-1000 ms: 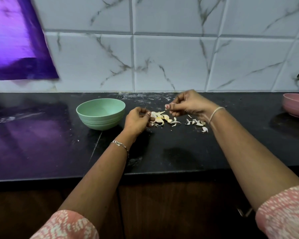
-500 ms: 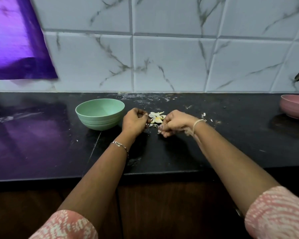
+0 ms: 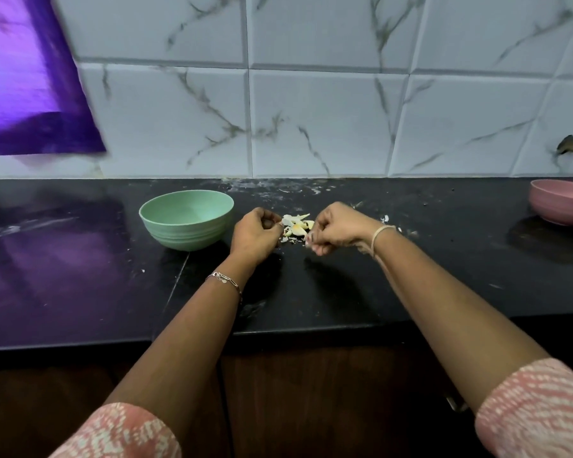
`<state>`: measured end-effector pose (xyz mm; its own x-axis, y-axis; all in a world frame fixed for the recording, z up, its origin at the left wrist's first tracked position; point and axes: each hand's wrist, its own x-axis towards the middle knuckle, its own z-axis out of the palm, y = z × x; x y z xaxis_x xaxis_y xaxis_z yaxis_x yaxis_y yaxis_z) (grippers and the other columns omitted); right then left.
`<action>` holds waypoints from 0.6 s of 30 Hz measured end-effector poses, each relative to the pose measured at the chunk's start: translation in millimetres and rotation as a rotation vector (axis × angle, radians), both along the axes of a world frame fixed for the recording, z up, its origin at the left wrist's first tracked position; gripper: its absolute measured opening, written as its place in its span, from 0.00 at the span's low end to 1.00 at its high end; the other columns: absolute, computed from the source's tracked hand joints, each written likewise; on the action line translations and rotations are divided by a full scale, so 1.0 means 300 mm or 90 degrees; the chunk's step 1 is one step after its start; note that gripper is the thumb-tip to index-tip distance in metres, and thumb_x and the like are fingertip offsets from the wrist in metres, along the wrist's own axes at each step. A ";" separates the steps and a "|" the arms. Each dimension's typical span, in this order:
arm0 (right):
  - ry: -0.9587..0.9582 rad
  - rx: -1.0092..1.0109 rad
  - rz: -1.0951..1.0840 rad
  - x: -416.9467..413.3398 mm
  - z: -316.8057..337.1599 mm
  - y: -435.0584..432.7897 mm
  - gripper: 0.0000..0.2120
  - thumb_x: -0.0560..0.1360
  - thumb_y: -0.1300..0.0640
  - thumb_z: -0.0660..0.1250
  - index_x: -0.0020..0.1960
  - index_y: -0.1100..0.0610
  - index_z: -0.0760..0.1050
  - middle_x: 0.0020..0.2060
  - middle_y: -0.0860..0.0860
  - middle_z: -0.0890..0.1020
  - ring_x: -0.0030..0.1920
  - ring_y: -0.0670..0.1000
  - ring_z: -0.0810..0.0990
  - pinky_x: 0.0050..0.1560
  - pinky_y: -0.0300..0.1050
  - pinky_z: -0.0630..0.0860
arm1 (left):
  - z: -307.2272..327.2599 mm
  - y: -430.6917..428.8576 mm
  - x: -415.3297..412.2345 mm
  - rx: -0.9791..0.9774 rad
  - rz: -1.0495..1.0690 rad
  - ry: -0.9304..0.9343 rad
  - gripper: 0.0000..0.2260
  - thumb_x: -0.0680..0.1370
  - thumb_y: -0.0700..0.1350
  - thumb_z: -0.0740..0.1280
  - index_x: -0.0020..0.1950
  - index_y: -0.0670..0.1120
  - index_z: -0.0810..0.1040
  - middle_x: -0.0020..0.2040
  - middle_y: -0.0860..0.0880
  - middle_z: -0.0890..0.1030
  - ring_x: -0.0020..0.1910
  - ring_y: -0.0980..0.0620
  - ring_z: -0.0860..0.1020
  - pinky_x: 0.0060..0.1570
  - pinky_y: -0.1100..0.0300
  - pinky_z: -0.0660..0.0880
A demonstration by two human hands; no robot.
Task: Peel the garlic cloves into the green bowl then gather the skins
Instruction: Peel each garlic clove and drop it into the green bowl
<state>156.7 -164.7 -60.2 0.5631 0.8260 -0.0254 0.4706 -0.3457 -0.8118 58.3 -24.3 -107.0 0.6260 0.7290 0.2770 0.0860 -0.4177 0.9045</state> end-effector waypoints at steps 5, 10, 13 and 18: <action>0.148 0.145 -0.041 0.008 0.004 -0.001 0.10 0.80 0.57 0.65 0.41 0.59 0.74 0.31 0.53 0.78 0.24 0.43 0.75 0.27 0.34 0.73 | 0.011 -0.035 -0.007 0.118 -0.089 -0.001 0.14 0.70 0.38 0.75 0.53 0.47 0.78 0.45 0.53 0.79 0.34 0.60 0.75 0.38 0.71 0.73; 0.218 0.221 -0.078 0.009 -0.069 0.031 0.13 0.79 0.53 0.66 0.37 0.57 0.77 0.29 0.49 0.73 0.24 0.42 0.67 0.22 0.32 0.65 | 0.012 -0.050 -0.003 0.127 -0.101 -0.052 0.12 0.70 0.41 0.77 0.51 0.47 0.80 0.44 0.53 0.81 0.33 0.54 0.76 0.34 0.71 0.72; 0.267 0.251 -0.070 -0.001 -0.078 0.047 0.14 0.79 0.54 0.66 0.36 0.58 0.78 0.27 0.48 0.73 0.23 0.42 0.65 0.22 0.32 0.62 | 0.015 -0.045 -0.001 0.130 -0.083 -0.063 0.08 0.72 0.43 0.75 0.49 0.47 0.80 0.44 0.51 0.83 0.34 0.53 0.78 0.37 0.63 0.76; 0.319 0.255 -0.061 -0.008 -0.085 0.049 0.10 0.79 0.55 0.65 0.42 0.58 0.79 0.31 0.50 0.79 0.26 0.42 0.72 0.24 0.31 0.68 | 0.016 -0.045 0.000 0.081 -0.096 -0.066 0.06 0.75 0.43 0.73 0.51 0.47 0.80 0.48 0.50 0.83 0.36 0.51 0.79 0.37 0.56 0.79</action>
<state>154.5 -150.0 -85.6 0.6348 0.7727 -0.0044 -0.0166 0.0080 -0.9998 58.2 -37.8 -102.1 0.6886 0.5842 0.4295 -0.0765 -0.5304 0.8443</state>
